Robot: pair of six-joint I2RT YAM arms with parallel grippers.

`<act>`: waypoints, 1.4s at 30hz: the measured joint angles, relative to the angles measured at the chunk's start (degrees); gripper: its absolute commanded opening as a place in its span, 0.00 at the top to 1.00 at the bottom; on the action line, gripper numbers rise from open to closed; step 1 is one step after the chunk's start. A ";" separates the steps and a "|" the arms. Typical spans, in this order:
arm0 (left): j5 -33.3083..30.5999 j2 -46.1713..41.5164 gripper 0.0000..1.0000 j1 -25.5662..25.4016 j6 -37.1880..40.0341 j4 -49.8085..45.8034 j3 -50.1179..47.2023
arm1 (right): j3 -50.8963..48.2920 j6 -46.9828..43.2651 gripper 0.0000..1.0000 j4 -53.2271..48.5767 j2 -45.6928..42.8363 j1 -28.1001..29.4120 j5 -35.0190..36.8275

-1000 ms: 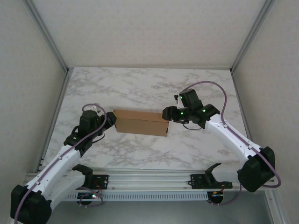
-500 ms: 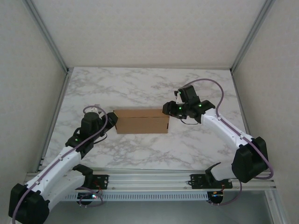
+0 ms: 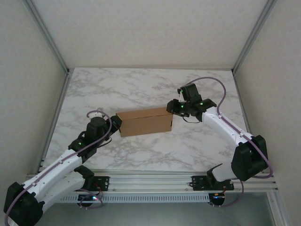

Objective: Fold the paper box

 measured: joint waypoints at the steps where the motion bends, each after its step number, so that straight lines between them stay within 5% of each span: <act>1: -0.59 -0.15 0.66 -0.44 -0.17 -0.07 -0.11 | 0.00 -0.09 0.70 0.00 0.00 0.00 0.09; 11: -2.05 -0.83 0.66 -1.75 -0.17 -0.94 -0.26 | -0.61 -1.36 0.61 -0.26 -1.29 0.00 -0.37; 25: -1.36 -0.94 0.66 -2.60 0.28 -1.25 -0.22 | -6.10 -1.20 0.65 -1.27 -7.93 -3.39 -6.64; 42: -1.01 -0.20 0.66 -2.60 1.20 -1.01 0.09 | -8.37 -1.77 0.57 -3.30 -15.19 -4.22 -8.11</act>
